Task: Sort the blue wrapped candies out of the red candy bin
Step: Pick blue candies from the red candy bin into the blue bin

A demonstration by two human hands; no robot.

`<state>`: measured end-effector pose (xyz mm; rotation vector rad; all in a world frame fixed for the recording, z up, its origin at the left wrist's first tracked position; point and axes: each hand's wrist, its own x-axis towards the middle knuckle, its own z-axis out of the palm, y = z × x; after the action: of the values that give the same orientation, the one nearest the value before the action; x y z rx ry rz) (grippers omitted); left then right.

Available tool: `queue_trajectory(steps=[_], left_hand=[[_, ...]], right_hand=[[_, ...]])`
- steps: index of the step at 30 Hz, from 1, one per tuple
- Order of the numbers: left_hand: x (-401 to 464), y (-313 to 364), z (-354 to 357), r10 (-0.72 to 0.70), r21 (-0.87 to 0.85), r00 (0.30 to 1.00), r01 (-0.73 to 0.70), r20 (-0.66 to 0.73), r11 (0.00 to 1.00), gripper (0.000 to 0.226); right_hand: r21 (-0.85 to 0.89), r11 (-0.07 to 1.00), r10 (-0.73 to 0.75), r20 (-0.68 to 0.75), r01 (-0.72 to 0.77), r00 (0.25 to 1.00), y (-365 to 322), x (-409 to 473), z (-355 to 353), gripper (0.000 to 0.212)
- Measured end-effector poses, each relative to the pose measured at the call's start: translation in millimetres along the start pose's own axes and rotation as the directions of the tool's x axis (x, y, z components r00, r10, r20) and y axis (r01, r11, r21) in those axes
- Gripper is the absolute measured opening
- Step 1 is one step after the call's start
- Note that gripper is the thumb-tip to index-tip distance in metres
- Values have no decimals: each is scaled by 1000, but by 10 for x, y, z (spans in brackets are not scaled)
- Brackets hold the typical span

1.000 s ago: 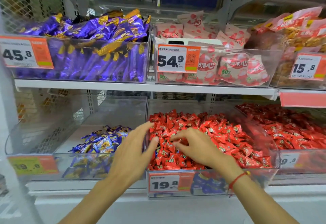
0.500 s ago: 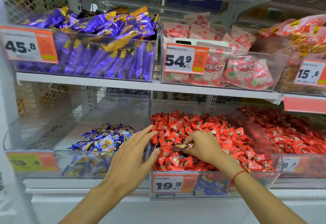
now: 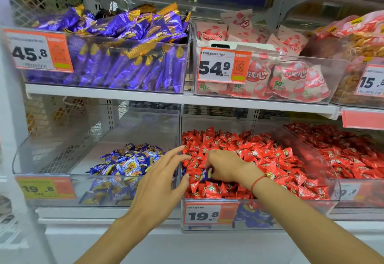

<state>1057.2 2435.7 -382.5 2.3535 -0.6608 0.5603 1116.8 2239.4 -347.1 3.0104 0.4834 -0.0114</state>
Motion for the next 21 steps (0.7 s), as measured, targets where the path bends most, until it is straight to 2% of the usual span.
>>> queue_trajectory(steps=[2, 4, 7, 10, 13, 16, 19, 21], left_hand=[[6, 3, -7, -11, -6, 1000, 11, 0, 1000, 38], [19, 13, 4, -26, -13, 1000, 26, -16, 1000, 41], [78, 73, 14, -7, -36, 997, 4, -79, 999, 61], [212, 188, 0, 10, -65, 995, -16, -97, 998, 56], [413, 319, -33, 56, -65, 995, -61, -80, 996, 46], [586, 445, -26, 94, 19, 996, -94, 0, 995, 40], [666, 516, 6, 47, -12, 999, -47, -5, 999, 21], [681, 491, 8, -27, -73, 997, 22, -66, 997, 13]], right_hand=[[111, 994, 19, 23, -22, 1000, 70, -43, -52, 16], [264, 964, 36, 10, -37, 999, 133, -136, -110, 32], [507, 860, 98, -59, -55, 993, 131, -327, -191, 47], [682, 728, 127, -44, -63, 991, 98, -485, -242, 38], [705, 705, 138, -32, -75, 990, 100, -517, -274, 32], [706, 703, 163, -43, -85, 986, 119, -536, -319, 27], [718, 692, 187, -75, -77, 979, 136, -571, -374, 19], [773, 627, 237, -63, -103, 970, 180, -584, -393, 5]])
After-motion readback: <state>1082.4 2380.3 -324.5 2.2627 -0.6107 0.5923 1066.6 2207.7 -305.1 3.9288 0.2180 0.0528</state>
